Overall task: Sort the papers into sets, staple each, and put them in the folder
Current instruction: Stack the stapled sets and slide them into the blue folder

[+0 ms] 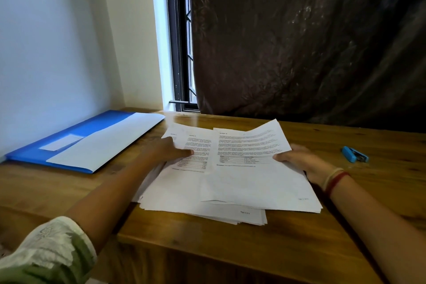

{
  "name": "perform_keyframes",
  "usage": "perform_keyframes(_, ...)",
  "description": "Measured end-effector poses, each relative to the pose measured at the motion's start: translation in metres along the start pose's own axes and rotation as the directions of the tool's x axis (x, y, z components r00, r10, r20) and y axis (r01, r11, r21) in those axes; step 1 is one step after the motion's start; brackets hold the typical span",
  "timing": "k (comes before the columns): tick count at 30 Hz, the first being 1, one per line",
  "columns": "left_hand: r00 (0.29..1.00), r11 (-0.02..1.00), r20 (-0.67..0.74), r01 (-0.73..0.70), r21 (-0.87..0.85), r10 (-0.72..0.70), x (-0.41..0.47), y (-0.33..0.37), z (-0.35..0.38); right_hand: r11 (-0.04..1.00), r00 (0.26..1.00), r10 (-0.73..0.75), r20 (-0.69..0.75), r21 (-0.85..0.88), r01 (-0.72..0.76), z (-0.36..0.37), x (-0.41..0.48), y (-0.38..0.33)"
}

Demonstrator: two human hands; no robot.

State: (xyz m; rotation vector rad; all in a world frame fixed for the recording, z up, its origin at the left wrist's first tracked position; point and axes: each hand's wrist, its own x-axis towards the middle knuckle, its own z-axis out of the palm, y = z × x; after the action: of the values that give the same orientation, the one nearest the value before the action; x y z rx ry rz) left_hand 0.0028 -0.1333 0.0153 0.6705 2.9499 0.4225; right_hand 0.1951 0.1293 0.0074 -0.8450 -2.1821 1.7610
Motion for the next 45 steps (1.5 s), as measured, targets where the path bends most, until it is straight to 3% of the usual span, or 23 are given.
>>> perform_keyframes(5, 0.986, 1.000, 0.164, -0.023, 0.001, 0.023, 0.009, 0.021, -0.007, 0.999, 0.998, -0.038, 0.045, 0.040, 0.036, -0.001, -0.002, -0.001)
perform_keyframes(8, 0.970, 0.997, 0.233, -0.077, 0.005, 0.073, 0.012, 0.039, -0.003, 1.000, 1.000, -0.005, 0.013, -0.021, 0.005, -0.008, 0.003, 0.001)
perform_keyframes(12, 0.980, 0.993, 0.172, -0.106, 0.044, 0.097, 0.015, 0.055, 0.006, 0.994, 1.000, 0.006, -0.029, -0.110, -0.009, -0.022, 0.009, 0.002)
perform_keyframes(22, 0.973, 0.987, 0.174, -0.143, -0.079, 0.155, 0.024, 0.081, 0.008, 0.995, 0.997, -0.035, -0.074, 0.090, 0.042, -0.036, 0.019, 0.009)
perform_keyframes(25, 0.984, 0.987, 0.095, -0.146, -0.068, 0.152, 0.035, 0.074, 0.014, 0.991, 0.992, -0.051, -0.119, 0.115, 0.065, -0.044, 0.021, 0.010)
perform_keyframes(27, 0.989, 0.989, -0.065, -0.139, -0.048, 0.136, 0.042, 0.070, 0.022, 0.983, 0.990, -0.057, -0.132, 0.164, 0.079, -0.049, 0.022, 0.011)
perform_keyframes(29, 0.958, 0.976, -0.255, -0.169, -0.137, 0.130, 0.045, 0.070, 0.031, 0.978, 0.989, -0.059, -0.136, 0.192, 0.085, -0.055, 0.023, 0.011)
perform_keyframes(31, 0.912, 0.894, -0.378, -0.297, -0.334, 0.162, 0.045, 0.072, 0.035, 0.966, 0.990, -0.085, -0.110, 0.233, 0.108, -0.059, 0.025, 0.011)
perform_keyframes(32, 0.905, 0.798, -0.395, -0.354, -0.488, 0.160, 0.043, 0.073, 0.035, 0.960, 0.991, -0.102, -0.086, 0.254, 0.121, -0.060, 0.025, 0.011)
perform_keyframes(34, 0.933, 0.516, -0.324, -0.356, -0.779, 0.154, 0.035, 0.076, 0.033, 0.952, 0.992, -0.128, -0.010, 0.278, 0.126, -0.059, 0.024, 0.010)
perform_keyframes(36, 0.956, 0.272, -0.220, -0.268, -0.924, 0.196, 0.029, 0.078, 0.034, 0.956, 0.986, -0.142, 0.083, 0.271, 0.115, -0.055, 0.022, 0.010)
perform_keyframes(41, 0.988, 0.102, -0.096, -0.108, -0.989, 0.120, 0.017, 0.088, 0.036, 0.982, 0.970, -0.144, 0.198, 0.151, 0.115, -0.045, 0.025, 0.012)
perform_keyframes(45, 0.997, 0.076, 0.012, 0.005, -0.997, 0.081, 0.017, 0.088, 0.035, 0.979, 0.968, -0.103, 0.229, 0.197, 0.058, -0.041, 0.017, 0.008)
